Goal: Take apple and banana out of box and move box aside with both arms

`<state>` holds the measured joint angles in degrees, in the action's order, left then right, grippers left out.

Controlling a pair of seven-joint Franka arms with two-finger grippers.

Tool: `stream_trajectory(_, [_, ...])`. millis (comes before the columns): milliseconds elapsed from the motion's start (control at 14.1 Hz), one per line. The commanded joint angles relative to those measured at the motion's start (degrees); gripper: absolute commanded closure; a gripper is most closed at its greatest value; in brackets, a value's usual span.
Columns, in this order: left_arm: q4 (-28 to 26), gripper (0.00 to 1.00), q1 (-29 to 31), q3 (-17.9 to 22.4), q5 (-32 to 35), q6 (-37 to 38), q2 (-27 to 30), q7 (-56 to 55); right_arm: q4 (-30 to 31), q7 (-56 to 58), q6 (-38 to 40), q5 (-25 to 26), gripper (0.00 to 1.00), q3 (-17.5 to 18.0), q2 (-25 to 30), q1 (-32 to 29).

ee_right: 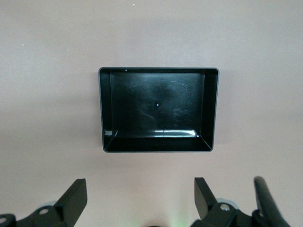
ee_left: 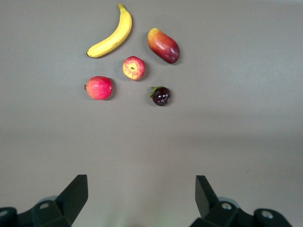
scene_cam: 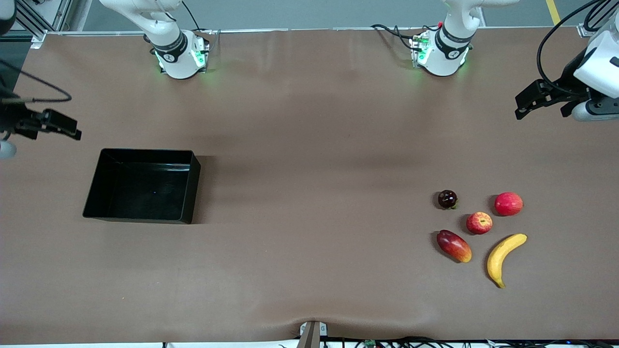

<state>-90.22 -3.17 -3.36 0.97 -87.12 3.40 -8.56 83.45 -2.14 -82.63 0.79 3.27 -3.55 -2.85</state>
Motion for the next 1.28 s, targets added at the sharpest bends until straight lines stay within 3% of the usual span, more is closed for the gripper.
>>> stream_trajectory(0, [-0.05, 0.00, -0.17, -0.07, -0.26, 2.91, 1.43, -0.84, 14.61, -1.29, -5.35, -0.96, 0.00, -0.28, 11.44, -0.14])
stream_trajectory(355, [0.21, 0.00, -0.17, -0.07, -0.09, 3.71, 1.96, -0.67, 9.01, -0.67, -2.89, -2.28, 0.00, -0.46, 9.00, -0.67])
stream_trajectory(782, [2.41, 0.00, -0.17, 0.10, -0.09, 3.71, 1.25, 0.12, 9.18, -0.50, -3.06, -4.83, 0.00, -0.46, 8.73, -0.41])
stream_trajectory(1209, [4.00, 0.00, -0.16, 0.45, 0.00, 3.71, 0.37, -0.14, 9.27, -0.50, -2.98, -3.69, 0.00, -0.55, 8.56, -1.02])
